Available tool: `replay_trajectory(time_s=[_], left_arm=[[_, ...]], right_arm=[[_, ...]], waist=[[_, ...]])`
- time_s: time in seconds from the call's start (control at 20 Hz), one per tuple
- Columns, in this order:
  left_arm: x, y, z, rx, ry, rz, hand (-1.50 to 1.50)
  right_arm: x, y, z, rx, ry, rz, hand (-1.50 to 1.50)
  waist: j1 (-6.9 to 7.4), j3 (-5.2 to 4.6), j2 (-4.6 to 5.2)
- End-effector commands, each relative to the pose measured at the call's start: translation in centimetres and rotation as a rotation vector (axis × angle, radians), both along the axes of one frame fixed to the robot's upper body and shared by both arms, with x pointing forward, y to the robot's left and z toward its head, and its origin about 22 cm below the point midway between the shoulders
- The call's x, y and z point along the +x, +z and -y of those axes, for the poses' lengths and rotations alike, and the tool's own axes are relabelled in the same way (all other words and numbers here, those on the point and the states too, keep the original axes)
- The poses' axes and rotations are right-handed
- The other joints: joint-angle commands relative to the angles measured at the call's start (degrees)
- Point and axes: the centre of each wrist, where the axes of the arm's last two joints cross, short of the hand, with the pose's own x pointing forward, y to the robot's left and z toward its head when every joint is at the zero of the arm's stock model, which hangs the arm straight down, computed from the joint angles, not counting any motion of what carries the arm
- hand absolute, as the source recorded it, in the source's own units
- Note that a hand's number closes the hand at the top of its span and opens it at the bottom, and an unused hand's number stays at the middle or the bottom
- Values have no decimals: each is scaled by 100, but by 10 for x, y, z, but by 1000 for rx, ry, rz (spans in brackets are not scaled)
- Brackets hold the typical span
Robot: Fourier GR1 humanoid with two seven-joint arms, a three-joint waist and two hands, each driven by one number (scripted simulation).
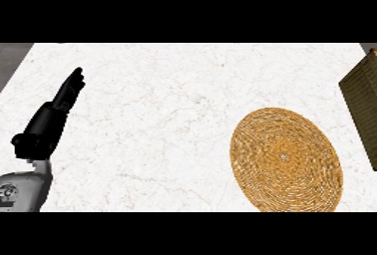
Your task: Pick the sweet potato from the placemat and place it in the basket
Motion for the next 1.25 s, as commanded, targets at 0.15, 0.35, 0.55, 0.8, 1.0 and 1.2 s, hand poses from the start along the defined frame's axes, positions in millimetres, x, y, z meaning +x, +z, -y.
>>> replay_trajectory(time_s=[0.15,0.35,0.55,0.8,1.0,1.2], left_arm=[[4,0,2,1,1,-10,0],[-8,-6,-10,3,11,-4,0],[-4,-5,1,-11,0,-7,0],[10,5,12,6,-7,2,0],[6,-2,-7,-4,-7,8,0],[1,3,-9,2,-7,18,0]], right_arm=[[3,-12,12,129,104,-90,-150],[7,-7,12,255,110,5,-150],[10,-20,28,538,30,132,-150],[-9,-13,47,699,-193,288,-150],[-43,-19,74,767,-313,377,-150],[-71,-26,93,810,-398,448,-150]], waist=[[-42,1,-6],[-2,-3,-20],[0,-3,-21],[44,4,43],[51,18,76],[75,35,72]])
